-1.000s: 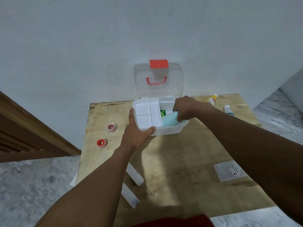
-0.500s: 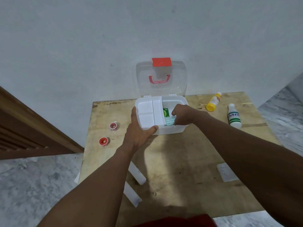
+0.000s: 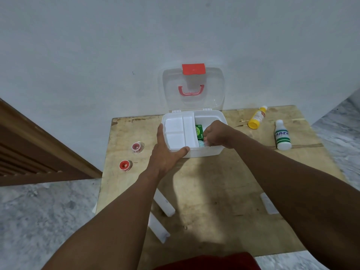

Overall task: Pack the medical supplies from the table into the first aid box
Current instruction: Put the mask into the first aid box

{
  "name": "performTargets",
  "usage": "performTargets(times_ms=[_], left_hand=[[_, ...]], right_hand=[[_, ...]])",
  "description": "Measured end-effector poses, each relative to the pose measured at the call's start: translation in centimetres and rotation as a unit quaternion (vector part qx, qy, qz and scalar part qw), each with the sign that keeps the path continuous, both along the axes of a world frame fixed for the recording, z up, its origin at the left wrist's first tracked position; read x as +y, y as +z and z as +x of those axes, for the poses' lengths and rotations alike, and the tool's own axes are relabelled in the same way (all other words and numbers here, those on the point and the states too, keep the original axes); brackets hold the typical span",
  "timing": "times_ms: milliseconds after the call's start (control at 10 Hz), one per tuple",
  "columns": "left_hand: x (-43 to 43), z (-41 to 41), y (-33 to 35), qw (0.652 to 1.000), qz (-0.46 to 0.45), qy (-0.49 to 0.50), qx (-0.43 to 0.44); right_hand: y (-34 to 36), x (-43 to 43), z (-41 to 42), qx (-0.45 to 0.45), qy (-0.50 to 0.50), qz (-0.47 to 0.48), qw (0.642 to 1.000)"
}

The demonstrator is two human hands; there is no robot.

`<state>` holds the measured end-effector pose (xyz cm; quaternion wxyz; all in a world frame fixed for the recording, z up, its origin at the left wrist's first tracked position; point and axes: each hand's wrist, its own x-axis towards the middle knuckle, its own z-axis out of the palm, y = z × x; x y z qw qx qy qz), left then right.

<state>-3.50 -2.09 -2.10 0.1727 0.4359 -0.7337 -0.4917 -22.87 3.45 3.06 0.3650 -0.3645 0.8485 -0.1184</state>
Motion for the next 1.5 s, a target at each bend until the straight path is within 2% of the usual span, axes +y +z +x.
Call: performTargets(times_ms=[200, 400, 600, 900, 1000, 1200, 1400, 1500], left_hand=[[-0.4, 0.1, -0.2, 1.0, -0.005, -0.012, 0.02], [-0.7, 0.1, -0.4, 0.999, -0.008, -0.028, 0.033], [-0.5, 0.0, -0.4, 0.998, -0.01, -0.031, 0.054], [0.1, 0.0, 0.1, 0.999, -0.015, -0.016, 0.027], [0.3, -0.2, 0.3, 0.999, -0.018, -0.004, 0.028], [0.5, -0.4, 0.2, 1.0, -0.012, 0.018, 0.015], [0.8, -0.6, 0.1, 0.999, -0.005, 0.029, 0.034], [0.7, -0.7, -0.3, 0.999, -0.01, 0.029, 0.029]], right_hand=[[-0.9, 0.5, 0.7, 0.08, 0.028, -0.024, 0.996], [-0.9, 1.5, 0.8, 0.114, 0.031, -0.075, 0.99], [-0.1, 3.2, 1.6, 0.157, -0.001, -0.131, 0.979], [0.5, 8.2, 1.6, 0.221, -0.024, -0.216, 0.951], [0.2, 11.8, 0.9, 0.234, -0.012, -0.195, 0.952], [-0.4, 21.1, -1.3, 0.19, 0.014, -0.037, 0.981], [-1.9, 26.7, -2.0, 0.203, 0.082, 0.11, 0.969], [-3.0, 28.1, -2.2, 0.218, 0.094, 0.123, 0.963]])
